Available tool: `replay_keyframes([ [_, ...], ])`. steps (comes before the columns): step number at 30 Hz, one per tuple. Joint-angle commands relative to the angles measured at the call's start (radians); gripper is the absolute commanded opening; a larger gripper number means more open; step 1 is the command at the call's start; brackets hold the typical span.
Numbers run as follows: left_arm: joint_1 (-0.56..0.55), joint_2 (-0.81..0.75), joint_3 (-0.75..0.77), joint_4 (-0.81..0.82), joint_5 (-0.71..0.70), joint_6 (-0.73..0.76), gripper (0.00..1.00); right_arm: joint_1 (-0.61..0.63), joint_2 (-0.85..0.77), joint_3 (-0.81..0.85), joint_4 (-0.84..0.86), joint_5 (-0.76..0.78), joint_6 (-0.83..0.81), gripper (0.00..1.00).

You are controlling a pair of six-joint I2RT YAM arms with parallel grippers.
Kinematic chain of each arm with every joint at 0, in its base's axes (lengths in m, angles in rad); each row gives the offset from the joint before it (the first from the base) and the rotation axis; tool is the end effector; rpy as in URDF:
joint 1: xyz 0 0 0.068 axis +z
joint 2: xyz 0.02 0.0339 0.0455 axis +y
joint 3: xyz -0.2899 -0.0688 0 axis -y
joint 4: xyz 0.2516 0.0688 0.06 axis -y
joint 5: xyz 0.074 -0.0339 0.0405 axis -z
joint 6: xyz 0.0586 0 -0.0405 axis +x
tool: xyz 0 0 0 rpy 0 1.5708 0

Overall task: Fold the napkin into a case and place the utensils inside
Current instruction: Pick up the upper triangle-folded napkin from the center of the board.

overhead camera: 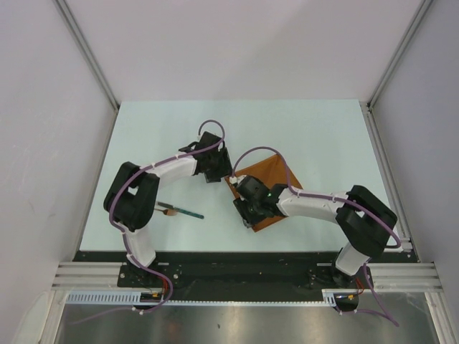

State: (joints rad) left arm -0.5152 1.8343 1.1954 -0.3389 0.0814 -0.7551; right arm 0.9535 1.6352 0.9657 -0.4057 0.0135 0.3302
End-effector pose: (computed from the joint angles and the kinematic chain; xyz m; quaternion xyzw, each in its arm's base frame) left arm 0.3520 -0.2048 0.1817 -0.1025 0.9501 -0.2045 0.2119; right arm 0.1953 0.2737 0.1771 -0.2957 0.9232 0.1416 0.2004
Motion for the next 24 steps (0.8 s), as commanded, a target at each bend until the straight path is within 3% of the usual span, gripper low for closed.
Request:
replay_keyframes([
  [1,0.004,-0.024,-0.014,0.011,0.003,-0.055,0.64,0.022,0.035,0.033,-0.058,0.146,-0.033,0.47],
  [8,0.007,-0.026,-0.031,0.003,0.004,-0.059,0.64,0.051,0.066,0.005,-0.053,0.169,-0.028,0.45],
  [13,0.014,-0.009,-0.033,-0.022,0.029,-0.102,0.71,0.079,0.115,0.013,-0.068,0.186,-0.039,0.43],
  [18,0.017,0.008,-0.036,0.001,0.069,-0.133,0.74,0.097,0.160,0.028,-0.096,0.272,-0.039,0.27],
  [24,0.015,0.063,-0.036,0.057,0.152,-0.184,0.73,0.096,0.127,0.051,-0.073,0.240,-0.049,0.07],
])
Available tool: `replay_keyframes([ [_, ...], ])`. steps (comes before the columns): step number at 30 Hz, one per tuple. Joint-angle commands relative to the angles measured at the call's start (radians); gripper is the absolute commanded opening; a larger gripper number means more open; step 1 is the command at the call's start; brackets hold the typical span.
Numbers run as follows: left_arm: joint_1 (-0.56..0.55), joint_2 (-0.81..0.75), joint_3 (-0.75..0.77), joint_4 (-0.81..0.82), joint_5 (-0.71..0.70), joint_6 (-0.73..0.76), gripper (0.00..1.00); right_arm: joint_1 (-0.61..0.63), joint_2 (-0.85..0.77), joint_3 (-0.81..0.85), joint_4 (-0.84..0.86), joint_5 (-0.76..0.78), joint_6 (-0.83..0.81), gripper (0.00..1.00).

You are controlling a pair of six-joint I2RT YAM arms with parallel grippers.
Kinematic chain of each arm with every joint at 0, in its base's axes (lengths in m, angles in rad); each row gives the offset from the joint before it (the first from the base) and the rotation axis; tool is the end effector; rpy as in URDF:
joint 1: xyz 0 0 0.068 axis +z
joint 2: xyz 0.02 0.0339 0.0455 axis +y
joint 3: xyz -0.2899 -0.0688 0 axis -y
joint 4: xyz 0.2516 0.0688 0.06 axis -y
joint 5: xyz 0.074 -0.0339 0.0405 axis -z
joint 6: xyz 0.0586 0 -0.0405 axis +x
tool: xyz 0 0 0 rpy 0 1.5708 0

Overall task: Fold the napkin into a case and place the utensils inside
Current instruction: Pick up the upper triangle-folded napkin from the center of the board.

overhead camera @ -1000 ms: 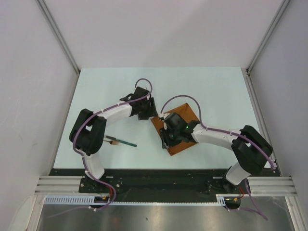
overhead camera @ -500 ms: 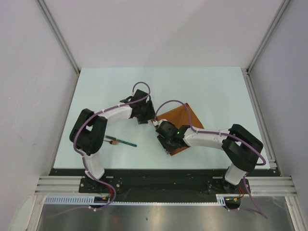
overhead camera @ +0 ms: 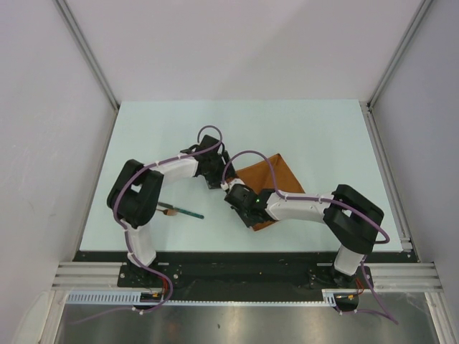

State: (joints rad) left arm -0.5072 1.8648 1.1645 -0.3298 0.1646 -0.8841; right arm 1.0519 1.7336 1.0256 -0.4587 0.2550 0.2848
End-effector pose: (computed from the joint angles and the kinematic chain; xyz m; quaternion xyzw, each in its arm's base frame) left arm 0.3475 -0.2041 0.1617 -0.1584 0.9475 -0.2314 0.1535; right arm 0.1857 0.2953 0.1613 -0.3400 0.9107 0.0256 0.2334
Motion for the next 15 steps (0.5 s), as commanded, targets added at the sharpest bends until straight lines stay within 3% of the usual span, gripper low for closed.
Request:
replay_keyframes([
  [1,0.007,0.034,-0.003,0.049,0.066,-0.061,0.73,-0.003,0.024,-0.006,-0.015,-0.010,-0.001,0.05],
  [3,0.007,0.037,-0.006,0.048,0.059,-0.069,0.71,-0.004,0.018,-0.001,-0.011,-0.028,0.001,0.00],
  [15,-0.007,0.054,-0.039,0.048,-0.025,-0.084,0.59,-0.049,-0.127,-0.061,0.040,-0.100,0.024,0.00],
])
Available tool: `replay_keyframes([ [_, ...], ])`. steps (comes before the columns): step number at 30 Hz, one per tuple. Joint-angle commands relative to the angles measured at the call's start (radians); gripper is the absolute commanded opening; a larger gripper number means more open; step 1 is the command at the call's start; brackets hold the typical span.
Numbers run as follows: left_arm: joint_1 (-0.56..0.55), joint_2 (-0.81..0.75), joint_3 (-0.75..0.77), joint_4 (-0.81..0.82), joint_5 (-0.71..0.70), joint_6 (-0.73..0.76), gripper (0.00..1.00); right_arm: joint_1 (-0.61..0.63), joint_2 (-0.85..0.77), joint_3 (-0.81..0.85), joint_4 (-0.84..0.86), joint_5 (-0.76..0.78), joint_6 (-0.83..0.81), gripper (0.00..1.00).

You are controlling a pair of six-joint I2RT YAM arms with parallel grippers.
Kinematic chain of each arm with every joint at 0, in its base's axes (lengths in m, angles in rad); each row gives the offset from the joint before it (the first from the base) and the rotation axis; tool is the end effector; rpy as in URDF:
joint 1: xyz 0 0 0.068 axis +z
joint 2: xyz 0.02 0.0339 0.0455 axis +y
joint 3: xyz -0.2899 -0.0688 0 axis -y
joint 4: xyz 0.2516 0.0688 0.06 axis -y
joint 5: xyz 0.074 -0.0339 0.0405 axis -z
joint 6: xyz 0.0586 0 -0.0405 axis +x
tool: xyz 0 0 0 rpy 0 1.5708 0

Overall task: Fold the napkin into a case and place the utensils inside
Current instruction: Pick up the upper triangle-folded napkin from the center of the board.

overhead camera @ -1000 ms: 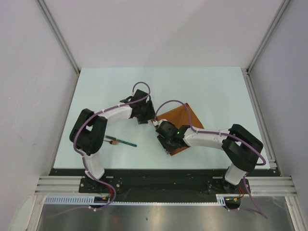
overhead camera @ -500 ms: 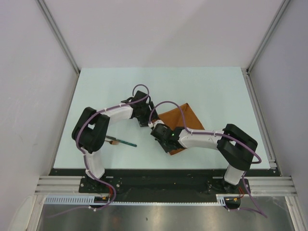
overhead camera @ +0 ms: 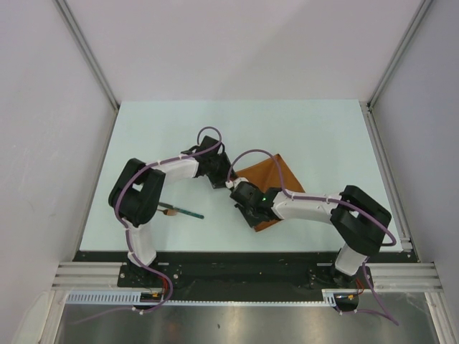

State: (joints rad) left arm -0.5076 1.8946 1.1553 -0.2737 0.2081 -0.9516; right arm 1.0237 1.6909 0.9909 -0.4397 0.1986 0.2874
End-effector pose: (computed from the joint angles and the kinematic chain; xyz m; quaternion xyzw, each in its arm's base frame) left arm 0.3508 -0.2090 0.1517 -0.1826 0.9390 -0.2569 0.1375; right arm 0.1871 0.2850 0.1657 -0.3300 0.9145 0.0530 0.2277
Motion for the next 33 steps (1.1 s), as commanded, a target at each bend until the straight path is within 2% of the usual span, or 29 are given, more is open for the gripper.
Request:
replay_keyframes([
  [1,-0.009,0.029,-0.026,-0.010,-0.076,-0.016,0.58,-0.028,-0.097,-0.031,0.030,-0.051,0.021,0.00],
  [7,-0.019,0.014,-0.040,-0.032,-0.133,0.002,0.57,-0.076,-0.152,-0.074,0.078,-0.137,0.025,0.00],
  [12,-0.025,-0.071,-0.092,-0.012,-0.170,0.031,0.59,-0.093,-0.160,-0.078,0.084,-0.166,0.029,0.00],
  [22,-0.023,-0.011,-0.132,0.068,-0.033,-0.026,0.62,-0.131,-0.201,-0.098,0.099,-0.226,0.036,0.00],
  [33,-0.020,0.011,-0.138,0.094,-0.048,-0.061,0.54,-0.145,-0.211,-0.097,0.105,-0.249,0.033,0.00],
])
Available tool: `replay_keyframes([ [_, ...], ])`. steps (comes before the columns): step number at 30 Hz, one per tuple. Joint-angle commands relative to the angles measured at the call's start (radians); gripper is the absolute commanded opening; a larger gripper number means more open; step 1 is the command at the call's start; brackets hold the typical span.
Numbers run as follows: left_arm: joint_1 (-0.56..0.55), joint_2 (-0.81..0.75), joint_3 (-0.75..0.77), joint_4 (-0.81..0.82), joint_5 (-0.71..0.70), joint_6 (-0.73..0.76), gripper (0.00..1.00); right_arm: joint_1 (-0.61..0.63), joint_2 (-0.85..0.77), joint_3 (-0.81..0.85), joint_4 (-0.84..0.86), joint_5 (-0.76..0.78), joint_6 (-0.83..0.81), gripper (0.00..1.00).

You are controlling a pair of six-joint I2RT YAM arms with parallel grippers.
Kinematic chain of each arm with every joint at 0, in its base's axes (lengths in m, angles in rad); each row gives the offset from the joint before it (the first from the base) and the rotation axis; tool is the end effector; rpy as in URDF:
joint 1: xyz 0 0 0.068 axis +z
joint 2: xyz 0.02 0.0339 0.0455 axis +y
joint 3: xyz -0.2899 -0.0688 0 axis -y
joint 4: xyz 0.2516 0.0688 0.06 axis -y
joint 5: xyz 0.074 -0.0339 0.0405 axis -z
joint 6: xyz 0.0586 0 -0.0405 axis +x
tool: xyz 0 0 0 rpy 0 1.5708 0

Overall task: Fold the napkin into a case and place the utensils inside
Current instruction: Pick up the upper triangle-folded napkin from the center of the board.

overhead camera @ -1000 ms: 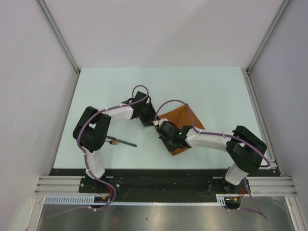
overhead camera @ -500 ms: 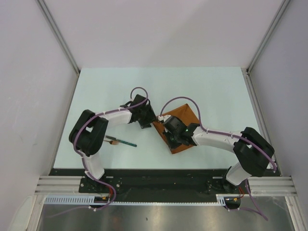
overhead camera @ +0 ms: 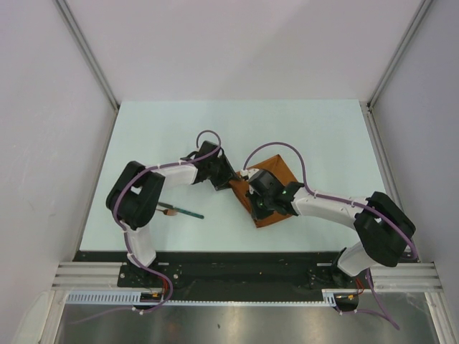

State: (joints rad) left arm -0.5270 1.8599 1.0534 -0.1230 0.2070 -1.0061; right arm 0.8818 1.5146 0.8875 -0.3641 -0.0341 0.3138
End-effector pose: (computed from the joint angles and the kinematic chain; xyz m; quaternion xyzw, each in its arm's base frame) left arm 0.3385 -0.2109 0.1460 -0.1923 0.9247 -0.2881 0.1578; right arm 0.1989 0.2446 0.1930 -0.2732 0.9184 0.1743 0.2270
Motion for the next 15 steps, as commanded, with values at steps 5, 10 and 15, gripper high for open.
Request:
replay_keyframes([
  [5,0.002,0.044,-0.030,-0.087,-0.072,0.001,0.52,-0.012,-0.042,0.008,0.025,-0.020,0.002,0.00],
  [10,0.002,0.067,0.003,-0.109,-0.112,0.021,0.47,-0.012,-0.050,0.013,0.030,-0.021,0.002,0.00],
  [15,0.004,0.094,0.030,-0.101,-0.109,0.049,0.33,-0.010,-0.036,0.008,0.042,-0.024,0.001,0.00],
])
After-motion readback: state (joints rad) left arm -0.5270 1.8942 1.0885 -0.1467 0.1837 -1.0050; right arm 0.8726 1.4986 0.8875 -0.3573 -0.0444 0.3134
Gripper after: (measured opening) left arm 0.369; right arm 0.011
